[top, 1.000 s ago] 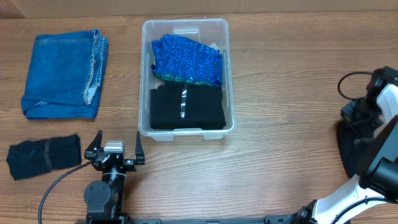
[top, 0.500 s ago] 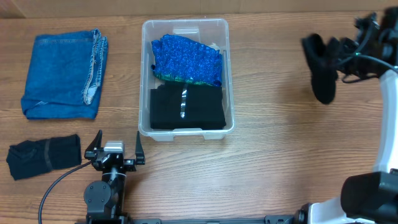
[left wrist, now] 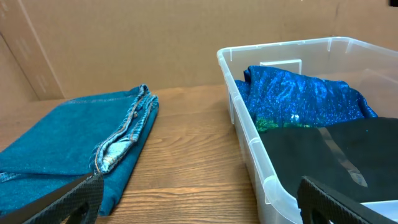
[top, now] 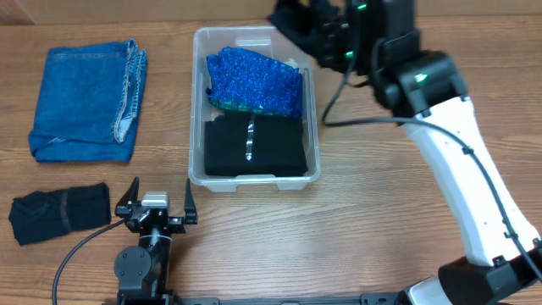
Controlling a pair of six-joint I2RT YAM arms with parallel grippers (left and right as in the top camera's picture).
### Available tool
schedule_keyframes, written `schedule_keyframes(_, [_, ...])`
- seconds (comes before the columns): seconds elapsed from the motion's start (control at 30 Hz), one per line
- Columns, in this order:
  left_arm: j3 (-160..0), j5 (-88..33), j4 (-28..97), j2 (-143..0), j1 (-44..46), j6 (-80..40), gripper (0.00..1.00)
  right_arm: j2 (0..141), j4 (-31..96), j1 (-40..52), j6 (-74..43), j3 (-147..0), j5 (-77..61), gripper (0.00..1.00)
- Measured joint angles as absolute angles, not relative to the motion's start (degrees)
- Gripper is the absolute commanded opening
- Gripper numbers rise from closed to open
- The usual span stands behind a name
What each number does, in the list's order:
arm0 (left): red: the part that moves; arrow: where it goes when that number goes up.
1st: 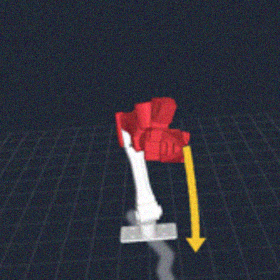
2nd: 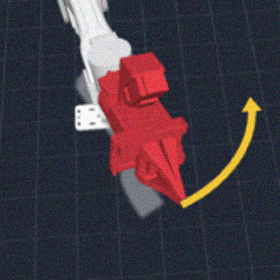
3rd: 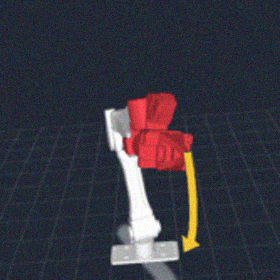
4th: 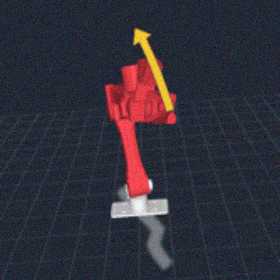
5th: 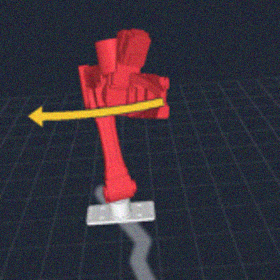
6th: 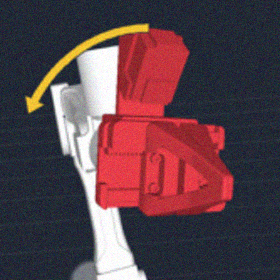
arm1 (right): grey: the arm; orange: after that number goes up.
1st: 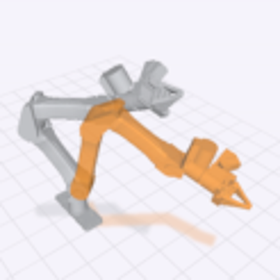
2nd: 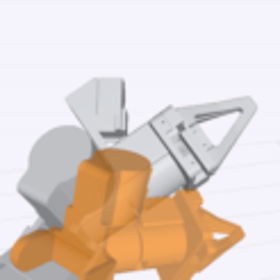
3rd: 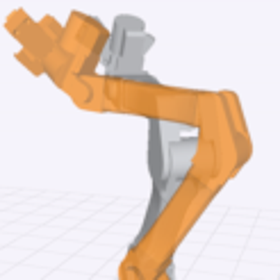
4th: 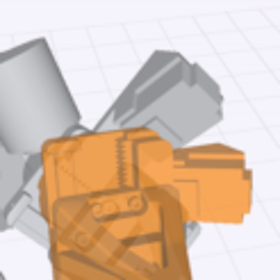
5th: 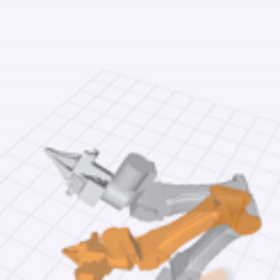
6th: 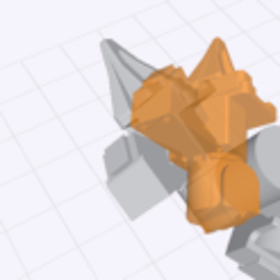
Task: Pack container
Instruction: 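Grasp the small black cloth and carry it over the bin, then lower the small black cloth onto the blue-green cloth and release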
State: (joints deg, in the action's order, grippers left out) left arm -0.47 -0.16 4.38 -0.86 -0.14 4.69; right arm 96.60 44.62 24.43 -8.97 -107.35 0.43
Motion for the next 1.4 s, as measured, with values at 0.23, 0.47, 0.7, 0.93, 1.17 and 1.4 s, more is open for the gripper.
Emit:
schedule_keyframes(0.23, [-0.47,-0.16,4.38,-0.86,-0.14,4.69,1.0,102.26,37.1,28.67,-9.54,-107.63,5.04,0.04])
schedule_keyframes(0.47, [-0.47,-0.16,4.4,-0.86,-0.14,4.69,1.0,112.09,29.95,31.9,-10.5,-107.63,14.46,0.04])
schedule_keyframes(0.7, [-0.47,-0.16,4.38,-0.86,-0.14,4.69,1.0,119.57,27.38,32.4,-12.86,-107.63,17.8,0.36])
schedule_keyframes(0.93, [-0.47,-0.16,4.38,-0.86,-0.14,4.69,1.0,121.8,26.57,34.17,-13.26,-107.7,18.28,0.48])
schedule_keyframes(1.17, [-0.47,-0.16,4.38,-0.86,-0.14,4.69,1.0,121.8,28.12,36.47,-12.14,-107.83,18.22,0.49])
schedule_keyframes(1.4, [-0.47,-0.16,4.38,-0.86,-0.14,4.69,1.0,121.8,31.51,34.52,-12.38,-107.85,15.09,0.19])
